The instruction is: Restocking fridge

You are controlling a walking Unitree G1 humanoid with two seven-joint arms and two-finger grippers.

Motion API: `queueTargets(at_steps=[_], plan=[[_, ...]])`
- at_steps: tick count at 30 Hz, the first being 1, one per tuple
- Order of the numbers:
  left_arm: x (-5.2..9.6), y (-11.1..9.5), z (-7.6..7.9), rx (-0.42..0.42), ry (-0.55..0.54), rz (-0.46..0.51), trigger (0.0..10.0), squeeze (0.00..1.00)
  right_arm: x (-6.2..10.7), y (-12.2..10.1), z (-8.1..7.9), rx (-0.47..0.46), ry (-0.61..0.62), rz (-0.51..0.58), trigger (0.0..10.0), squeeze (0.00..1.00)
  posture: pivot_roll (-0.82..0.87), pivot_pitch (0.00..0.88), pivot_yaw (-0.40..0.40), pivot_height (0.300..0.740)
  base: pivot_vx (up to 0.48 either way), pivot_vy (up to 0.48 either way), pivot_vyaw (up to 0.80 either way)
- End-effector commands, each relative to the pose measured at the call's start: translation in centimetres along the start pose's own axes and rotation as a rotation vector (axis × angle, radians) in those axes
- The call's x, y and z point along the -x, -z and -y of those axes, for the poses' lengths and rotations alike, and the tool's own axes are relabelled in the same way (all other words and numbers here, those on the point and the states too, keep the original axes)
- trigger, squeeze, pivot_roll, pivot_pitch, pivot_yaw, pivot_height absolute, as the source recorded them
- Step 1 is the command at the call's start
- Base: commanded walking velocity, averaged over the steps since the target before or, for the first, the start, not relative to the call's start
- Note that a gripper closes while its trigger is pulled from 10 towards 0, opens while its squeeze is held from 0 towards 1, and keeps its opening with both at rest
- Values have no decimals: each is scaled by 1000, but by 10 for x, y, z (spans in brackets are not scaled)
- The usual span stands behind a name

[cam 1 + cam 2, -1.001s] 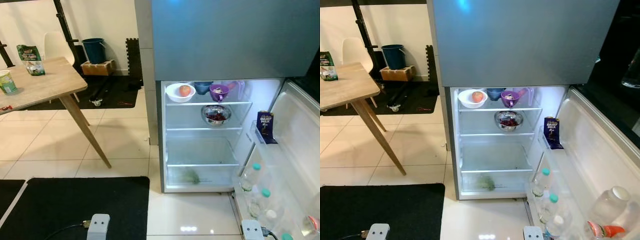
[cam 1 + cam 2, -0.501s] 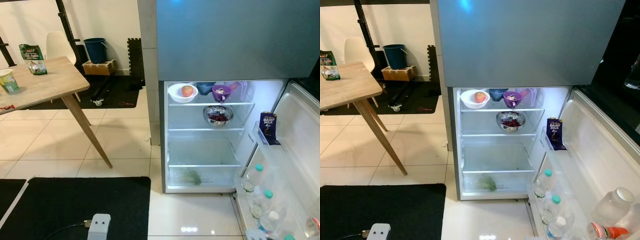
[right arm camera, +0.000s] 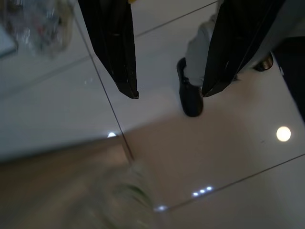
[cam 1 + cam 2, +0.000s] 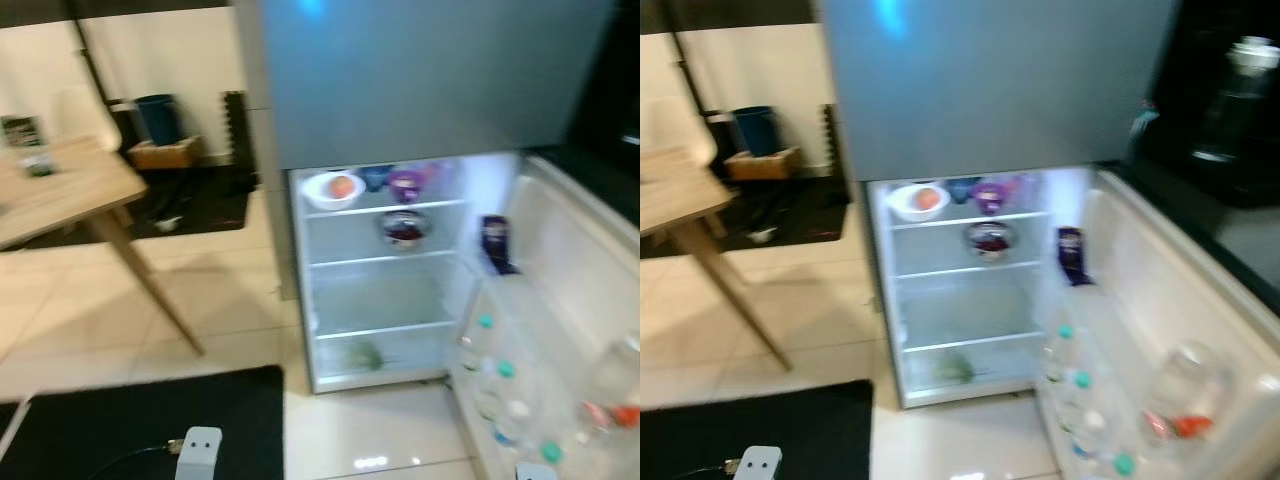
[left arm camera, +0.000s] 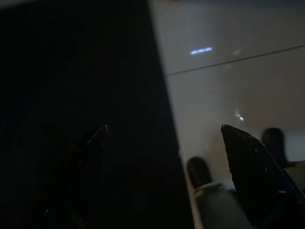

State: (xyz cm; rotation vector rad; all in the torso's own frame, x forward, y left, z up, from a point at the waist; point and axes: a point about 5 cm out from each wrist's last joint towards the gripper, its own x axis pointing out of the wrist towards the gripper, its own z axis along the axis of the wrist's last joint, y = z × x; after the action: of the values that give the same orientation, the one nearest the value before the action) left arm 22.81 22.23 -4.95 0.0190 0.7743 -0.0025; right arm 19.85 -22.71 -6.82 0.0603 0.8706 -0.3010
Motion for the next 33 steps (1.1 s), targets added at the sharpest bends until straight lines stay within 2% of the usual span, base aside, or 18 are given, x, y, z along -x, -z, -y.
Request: queueTargets(at_steps=[1, 33], plan=[[0, 5, 2, -21, 10, -22, 10000, 0, 1, 4, 0, -12, 5, -19, 10000, 0, -80, 103, 55, 740, 0, 0, -800], [1, 1, -3, -43, 4, -15, 10000, 0, 0, 3, 0, -54, 6, -17, 10000, 0, -68, 109, 62, 740, 0, 0, -800]])
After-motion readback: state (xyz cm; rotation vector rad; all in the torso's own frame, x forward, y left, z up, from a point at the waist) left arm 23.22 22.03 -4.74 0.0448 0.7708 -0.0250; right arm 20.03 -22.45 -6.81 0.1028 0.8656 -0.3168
